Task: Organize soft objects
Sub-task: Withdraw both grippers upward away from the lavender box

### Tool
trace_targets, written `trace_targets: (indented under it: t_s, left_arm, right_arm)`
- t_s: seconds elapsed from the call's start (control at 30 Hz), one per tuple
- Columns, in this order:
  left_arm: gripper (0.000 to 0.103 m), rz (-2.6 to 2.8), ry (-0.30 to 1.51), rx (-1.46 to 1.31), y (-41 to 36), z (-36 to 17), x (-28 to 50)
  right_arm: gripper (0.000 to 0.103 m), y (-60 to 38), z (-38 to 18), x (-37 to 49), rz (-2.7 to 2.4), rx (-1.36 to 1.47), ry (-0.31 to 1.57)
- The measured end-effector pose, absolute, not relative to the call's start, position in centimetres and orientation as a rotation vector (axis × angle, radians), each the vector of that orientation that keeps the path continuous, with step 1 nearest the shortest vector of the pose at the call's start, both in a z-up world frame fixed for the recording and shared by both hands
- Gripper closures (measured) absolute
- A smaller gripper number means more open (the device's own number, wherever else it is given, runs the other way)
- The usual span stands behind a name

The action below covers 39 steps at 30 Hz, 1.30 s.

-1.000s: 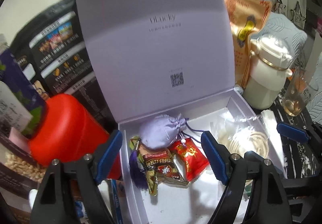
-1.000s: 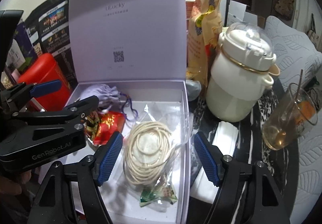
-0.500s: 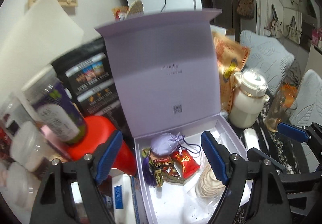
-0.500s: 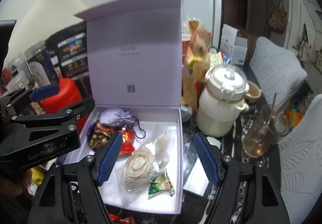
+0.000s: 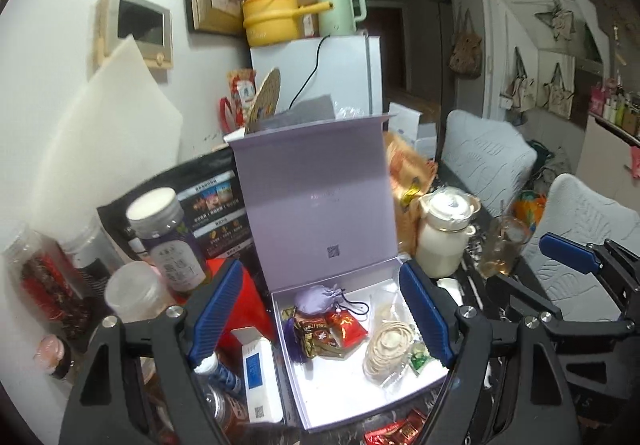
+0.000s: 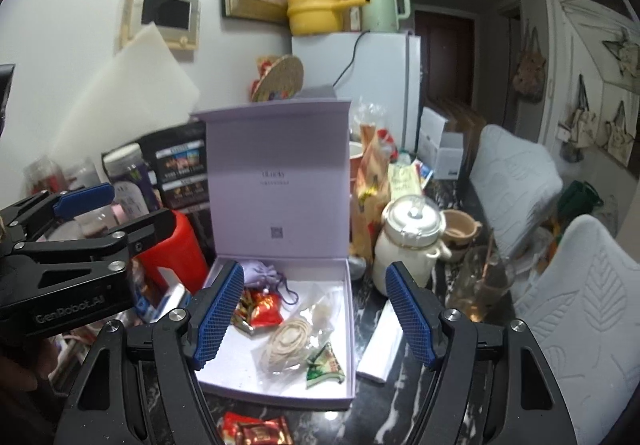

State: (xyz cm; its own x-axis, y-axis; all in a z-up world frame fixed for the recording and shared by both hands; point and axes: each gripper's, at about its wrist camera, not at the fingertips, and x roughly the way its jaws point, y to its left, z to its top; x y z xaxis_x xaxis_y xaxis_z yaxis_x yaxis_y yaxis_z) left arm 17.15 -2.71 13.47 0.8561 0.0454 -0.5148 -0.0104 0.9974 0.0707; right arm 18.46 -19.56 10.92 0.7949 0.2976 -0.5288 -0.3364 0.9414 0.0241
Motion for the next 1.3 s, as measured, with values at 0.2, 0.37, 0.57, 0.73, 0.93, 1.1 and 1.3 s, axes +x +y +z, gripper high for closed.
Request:
trace_targets:
  t_s: [0.2, 0.37, 0.57, 0.73, 0.93, 1.1, 1.3]
  left_arm:
    - [0.023, -0.023, 0.514, 0.062, -2.9, 14.5, 13.8]
    - [0.023, -0.057, 0.495, 0.065, -3.0, 14.3, 11.0]
    - [0.023, -0.095, 0.5, 0.05, -2.8, 13.2, 8.5]
    - [0.023, -0.115, 0.512, 0.037, -2.5, 11.9, 6.7]
    - [0.023, -0.114, 0.532, 0.009, -2.0, 10.2, 5.2]
    - [0.023, -0.127, 0.55, -0.018, -1.3, 8.9, 4.3]
    - [0.023, -0.153, 0.588, -0.022, -1.0, 6.9, 3.3]
  right_arm:
    - [0.025, -20.1, 12.2, 15.0, 0.341, -0.078, 0.513]
    - [0.025, -20.4, 12.6, 11.8, 0.34, -0.092, 0.482]
    - [0.025, -20.9, 11.9, 8.9, 0.336, -0.083, 0.477]
    - [0.025, -21.3, 10.4, 6.9, 0.331, -0.077, 0.493]
    - [0.025, -21.3, 8.5, 5.0, 0.329, -0.075, 0.514]
    - [0.025, -21.1, 6.9, 3.9, 0.338, -0.077, 0.537]
    - [0.025, -21.1, 4.7, 3.1, 0.334, -0.07, 0.587]
